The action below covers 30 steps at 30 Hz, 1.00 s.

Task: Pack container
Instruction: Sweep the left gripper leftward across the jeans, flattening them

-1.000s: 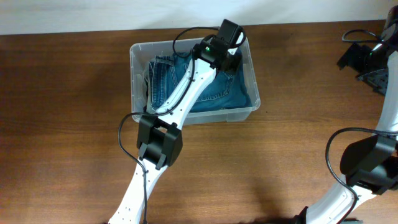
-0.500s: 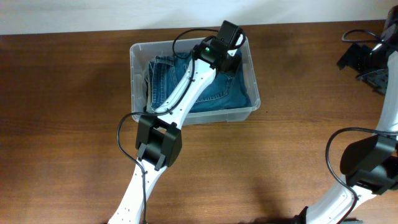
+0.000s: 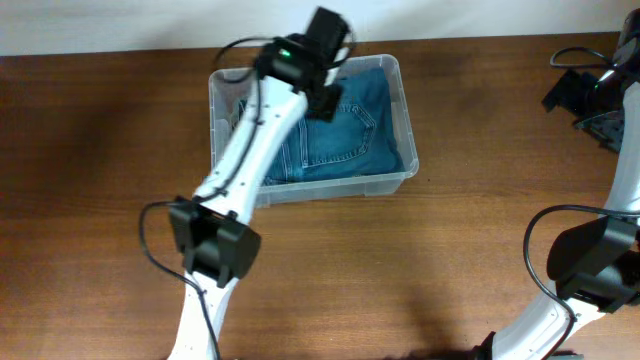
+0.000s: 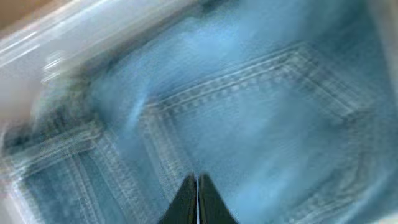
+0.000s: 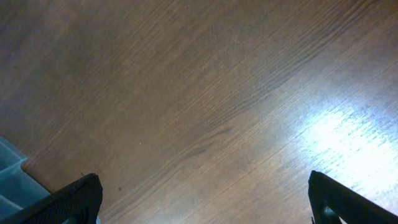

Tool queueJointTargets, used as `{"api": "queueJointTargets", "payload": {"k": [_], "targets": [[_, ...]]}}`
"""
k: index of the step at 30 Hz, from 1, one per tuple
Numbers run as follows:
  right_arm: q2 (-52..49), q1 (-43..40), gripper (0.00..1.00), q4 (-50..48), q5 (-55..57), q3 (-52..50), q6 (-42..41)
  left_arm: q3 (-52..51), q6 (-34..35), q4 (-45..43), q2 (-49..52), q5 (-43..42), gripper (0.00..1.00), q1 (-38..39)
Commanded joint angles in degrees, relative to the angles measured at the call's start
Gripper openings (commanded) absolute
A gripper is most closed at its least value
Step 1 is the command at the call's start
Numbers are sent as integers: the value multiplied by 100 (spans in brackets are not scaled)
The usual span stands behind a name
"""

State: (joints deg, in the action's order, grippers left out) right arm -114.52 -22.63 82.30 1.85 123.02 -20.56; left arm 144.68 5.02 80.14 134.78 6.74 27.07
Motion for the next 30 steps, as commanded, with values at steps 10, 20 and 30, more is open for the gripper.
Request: {"api": "queueJointTargets", "payload": {"k": [10, 20, 30], "targets": [[-24, 7, 98, 0, -9, -33, -9, -658, 372, 1091, 11, -151, 4, -914], [-24, 7, 98, 0, -9, -33, -11, -1998, 369, 2, -9, -455, 4, -920], [-24, 7, 98, 0, -9, -33, -11, -619, 293, -629, -35, 704, 5, -925]]}}
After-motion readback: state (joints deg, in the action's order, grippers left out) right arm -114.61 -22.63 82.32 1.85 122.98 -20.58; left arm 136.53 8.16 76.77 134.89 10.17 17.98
